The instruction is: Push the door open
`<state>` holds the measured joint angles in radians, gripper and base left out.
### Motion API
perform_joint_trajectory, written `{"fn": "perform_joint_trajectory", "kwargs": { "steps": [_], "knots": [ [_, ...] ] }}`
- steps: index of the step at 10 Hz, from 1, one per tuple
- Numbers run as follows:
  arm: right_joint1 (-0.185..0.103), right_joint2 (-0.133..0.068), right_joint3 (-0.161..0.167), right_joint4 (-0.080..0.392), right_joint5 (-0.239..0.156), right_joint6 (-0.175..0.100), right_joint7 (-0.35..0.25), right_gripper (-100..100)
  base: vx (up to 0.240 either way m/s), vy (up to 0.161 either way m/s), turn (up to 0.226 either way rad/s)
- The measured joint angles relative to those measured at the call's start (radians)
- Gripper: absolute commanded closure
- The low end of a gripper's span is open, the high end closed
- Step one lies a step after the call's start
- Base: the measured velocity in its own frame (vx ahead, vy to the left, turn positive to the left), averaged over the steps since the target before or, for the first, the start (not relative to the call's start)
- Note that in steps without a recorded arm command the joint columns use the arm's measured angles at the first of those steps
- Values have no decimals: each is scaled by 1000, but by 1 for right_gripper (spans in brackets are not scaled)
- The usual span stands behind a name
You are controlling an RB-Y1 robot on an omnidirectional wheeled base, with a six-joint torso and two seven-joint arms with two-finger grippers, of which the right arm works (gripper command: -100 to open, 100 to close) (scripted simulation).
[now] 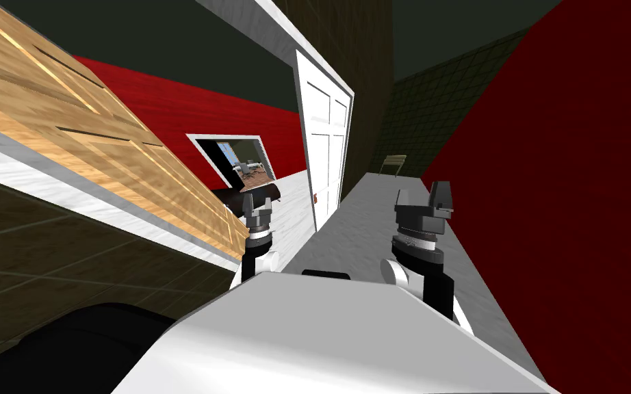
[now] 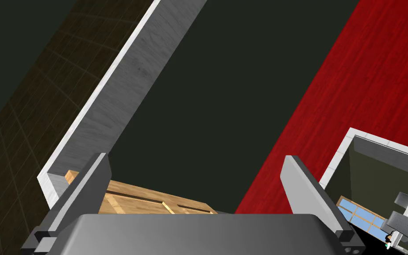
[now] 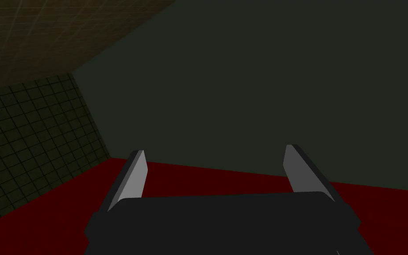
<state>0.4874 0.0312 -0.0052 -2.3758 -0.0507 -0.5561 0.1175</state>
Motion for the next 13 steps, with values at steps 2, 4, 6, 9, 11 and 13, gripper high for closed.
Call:
{"fn": "perform_joint_trajectory", "kwargs": {
  "steps": [2, 4, 6, 9, 11, 13],
  "knots": [
    [-12, -10, 7, 33, 1, -3, -5, -100, 73, -62, 61],
    [-26, -21, 17, 81, 4, -14, -9, -100, 90, -73, 72],
    [-47, -32, 24, 137, 6, -25, -15, -100, 87, -39, 68],
    [-75, -43, 43, 209, 12, -32, -19, -100, 81, -30, 75],
    [-97, -53, 52, 260, 14, -32, -26, -100, 96, -42, 88],
    [-120, -58, 69, 316, 20, -36, -29, -100, 86, -44, 85]
  ]
}}
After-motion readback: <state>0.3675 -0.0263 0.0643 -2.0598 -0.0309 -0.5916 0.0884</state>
